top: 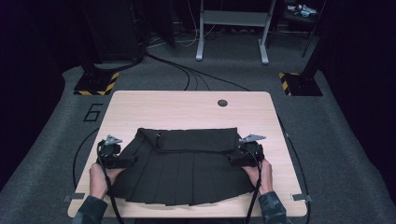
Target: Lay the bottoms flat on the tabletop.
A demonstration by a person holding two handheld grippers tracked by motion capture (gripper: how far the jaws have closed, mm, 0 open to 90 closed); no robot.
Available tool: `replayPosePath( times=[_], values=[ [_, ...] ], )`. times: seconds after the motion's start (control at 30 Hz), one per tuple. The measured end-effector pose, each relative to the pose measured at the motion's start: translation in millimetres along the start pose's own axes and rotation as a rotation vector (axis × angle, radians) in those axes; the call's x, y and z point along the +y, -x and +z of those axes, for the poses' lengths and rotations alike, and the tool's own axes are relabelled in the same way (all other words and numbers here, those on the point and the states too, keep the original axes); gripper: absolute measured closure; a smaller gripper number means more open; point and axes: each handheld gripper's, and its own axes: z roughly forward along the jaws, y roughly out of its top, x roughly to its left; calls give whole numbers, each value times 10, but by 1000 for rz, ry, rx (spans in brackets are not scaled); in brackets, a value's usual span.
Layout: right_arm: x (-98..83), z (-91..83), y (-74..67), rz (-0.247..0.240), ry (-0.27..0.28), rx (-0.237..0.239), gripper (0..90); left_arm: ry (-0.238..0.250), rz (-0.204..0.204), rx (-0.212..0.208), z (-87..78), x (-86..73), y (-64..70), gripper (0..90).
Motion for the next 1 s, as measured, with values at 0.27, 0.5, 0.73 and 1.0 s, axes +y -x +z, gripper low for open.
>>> replayPosePath(
  times=[0.27, 0.5, 0.73, 1.0],
  values=[
    [177, 199, 53, 20, -18, 8, 155, -3, 61, -25, 310, 427, 216, 149],
    [255, 316, 3, -1, -35, 7, 238, 31, 106, 9, 495, 638, 371, 107],
    [267, 388, -21, 14, -59, -23, 396, -16, 109, 66, 699, 686, 382, 190],
    [261, 406, -21, -3, -66, -46, 593, 2, 31, -31, 738, 529, 175, 436]
  ],
)
